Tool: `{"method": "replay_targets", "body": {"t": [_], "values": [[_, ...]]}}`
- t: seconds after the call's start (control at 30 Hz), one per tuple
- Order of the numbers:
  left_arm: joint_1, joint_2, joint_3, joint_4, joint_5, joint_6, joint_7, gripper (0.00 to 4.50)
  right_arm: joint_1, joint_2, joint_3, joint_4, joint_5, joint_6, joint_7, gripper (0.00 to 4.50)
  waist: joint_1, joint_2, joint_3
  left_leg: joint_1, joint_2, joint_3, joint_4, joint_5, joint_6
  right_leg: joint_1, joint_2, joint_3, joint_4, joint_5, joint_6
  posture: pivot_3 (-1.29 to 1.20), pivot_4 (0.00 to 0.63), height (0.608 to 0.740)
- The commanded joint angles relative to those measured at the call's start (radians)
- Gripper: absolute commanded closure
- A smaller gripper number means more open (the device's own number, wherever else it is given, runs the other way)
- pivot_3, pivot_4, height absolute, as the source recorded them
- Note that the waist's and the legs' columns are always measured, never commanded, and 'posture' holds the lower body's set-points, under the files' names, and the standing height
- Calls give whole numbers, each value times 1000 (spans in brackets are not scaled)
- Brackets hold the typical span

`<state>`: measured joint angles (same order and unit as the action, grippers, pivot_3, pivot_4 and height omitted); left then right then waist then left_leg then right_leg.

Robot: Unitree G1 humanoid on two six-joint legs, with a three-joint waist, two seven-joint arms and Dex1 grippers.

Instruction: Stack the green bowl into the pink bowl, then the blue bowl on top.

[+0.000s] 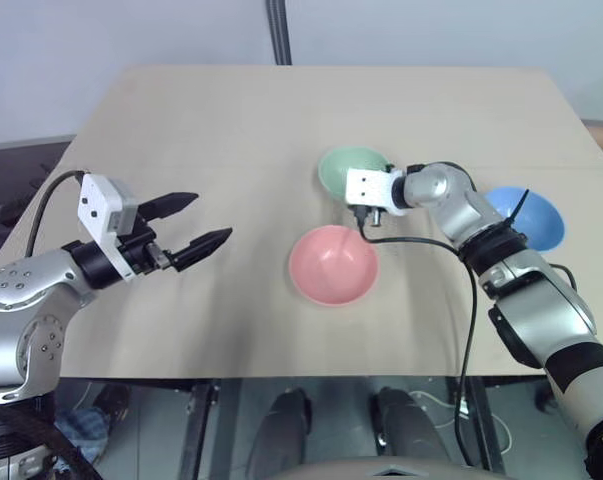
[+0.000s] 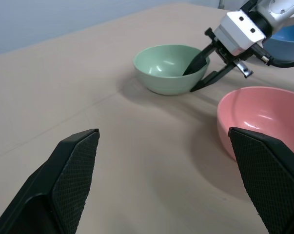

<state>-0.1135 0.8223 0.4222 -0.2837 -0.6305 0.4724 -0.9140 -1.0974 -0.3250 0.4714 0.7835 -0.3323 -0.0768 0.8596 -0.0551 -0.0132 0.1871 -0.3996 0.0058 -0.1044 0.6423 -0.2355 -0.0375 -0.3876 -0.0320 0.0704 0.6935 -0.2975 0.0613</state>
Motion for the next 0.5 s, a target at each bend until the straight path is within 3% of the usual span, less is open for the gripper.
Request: {"method": "replay_targets", "body": {"t": [0.03, 0.3, 0.5], "values": [[-27, -4, 15, -7, -20, -21, -2, 0, -15, -4, -23, -44, 9, -11, 19, 4481, -4, 0, 0, 0, 0, 0, 0, 0, 0, 0, 0, 0, 0, 0, 0, 0, 150, 740], [-56, -15, -5, 6, -17, -25, -24, 0, 25, -34, -46, -142, 34, -14, 65, 4481, -14, 0, 0, 0, 0, 0, 0, 0, 0, 0, 0, 0, 0, 0, 0, 0, 150, 740], [-74, -18, -24, 41, 2, -47, -46, 0, 156, -142, -94, -558, 182, 125, 282, 4481, -11, 0, 0, -1, 0, 0, -1, 0, 0, 0, -1, 0, -1, 0, 0, 0, 150, 740]]}}
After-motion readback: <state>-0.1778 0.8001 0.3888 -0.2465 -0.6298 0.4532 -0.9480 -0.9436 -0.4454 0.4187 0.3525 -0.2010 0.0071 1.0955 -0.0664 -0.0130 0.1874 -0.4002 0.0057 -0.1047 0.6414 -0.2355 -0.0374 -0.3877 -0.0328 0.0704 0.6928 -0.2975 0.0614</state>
